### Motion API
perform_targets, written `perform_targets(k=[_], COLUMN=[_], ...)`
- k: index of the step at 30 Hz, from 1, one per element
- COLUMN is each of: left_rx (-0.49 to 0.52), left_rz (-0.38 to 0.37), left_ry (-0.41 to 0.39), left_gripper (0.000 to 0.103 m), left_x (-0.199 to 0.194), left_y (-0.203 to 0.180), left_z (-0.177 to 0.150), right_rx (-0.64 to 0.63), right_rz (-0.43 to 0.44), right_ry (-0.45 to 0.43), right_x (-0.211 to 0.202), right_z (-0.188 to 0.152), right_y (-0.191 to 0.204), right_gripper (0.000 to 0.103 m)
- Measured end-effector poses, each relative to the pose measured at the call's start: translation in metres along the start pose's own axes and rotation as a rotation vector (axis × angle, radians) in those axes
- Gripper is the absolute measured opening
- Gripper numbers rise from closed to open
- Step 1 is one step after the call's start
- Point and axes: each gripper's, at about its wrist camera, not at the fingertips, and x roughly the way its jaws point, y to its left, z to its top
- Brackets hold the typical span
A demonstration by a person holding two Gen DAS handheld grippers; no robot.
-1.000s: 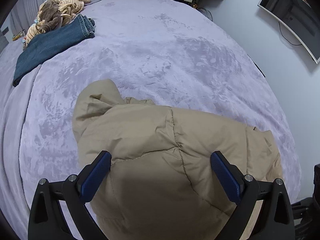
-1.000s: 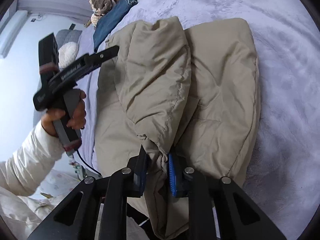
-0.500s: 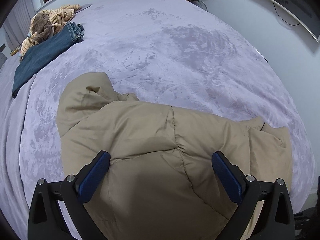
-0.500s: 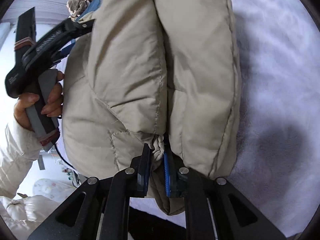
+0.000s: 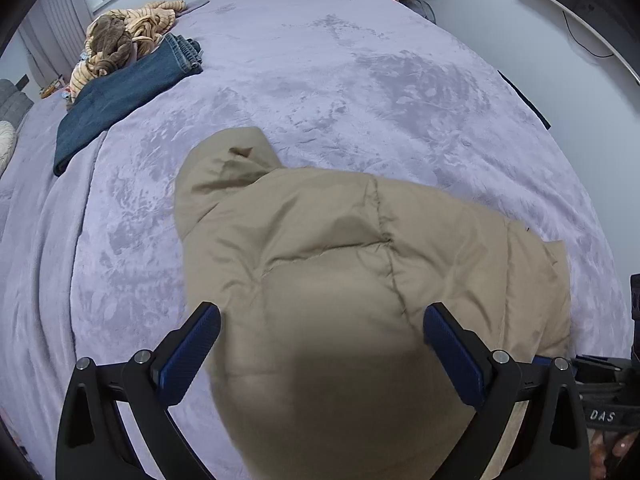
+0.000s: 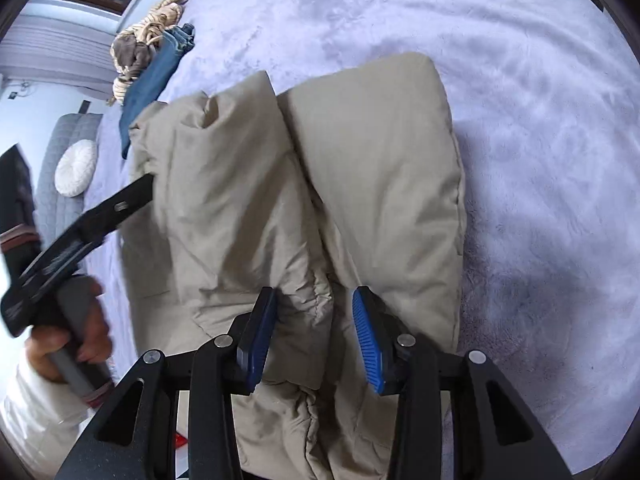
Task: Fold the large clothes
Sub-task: 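Release the jacket with the right tool and hold both tools above it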
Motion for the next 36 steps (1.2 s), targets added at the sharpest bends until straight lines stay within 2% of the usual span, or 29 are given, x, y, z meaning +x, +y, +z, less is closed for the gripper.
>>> perform_targets(k=[8,15,20,26,30,34,36], left_rx=[-0.045,-0.107,-0.1,-0.097,-0.115,-0.143,-0.168], left_rz=[-0.04,-0.084,-0.116,-0.133,-0.139,-0.15,-0.169], left_ry=[0.046,0.075,0.095,0.087,0.09,0.092,0.1], left_gripper=[0.102,0.102,0.102,0.102,0.102,0.102,0.102], left_x=[-0.018,-0.026,-0.029,-0.034,-0.037,-0.033,-0.026], left_y=[0.03,0.049,0.054,0.066,0.075,0.078,0.078], left_z=[-0.044,-0.079,-0.095,-0.104,-0.104,-0.101,-0.097], right_rx=[0.002,0.039,0.062,0.1,0.118,0.138,0.167], right_rz=[-0.048,-0.083,-0.089,-0.089,-0.091,-0.134,-0.147], right_ry=[-0.005,-0.032,-0.068,-0.108,-0.162,-0.221,-0.217], right_x=[-0.004,-0.014,-0.022,-0.028,-0.043,-0.061,-0.065], right_z=[0.003,-0.019,-0.034,-0.048,-0.054,-0.048,-0.039], right_y=[-0.002,0.008,0.014,0.015,0.013,0.001,-0.013], right_gripper=[0.043,0.045,0.051,0.052,0.059,0.059,0.059])
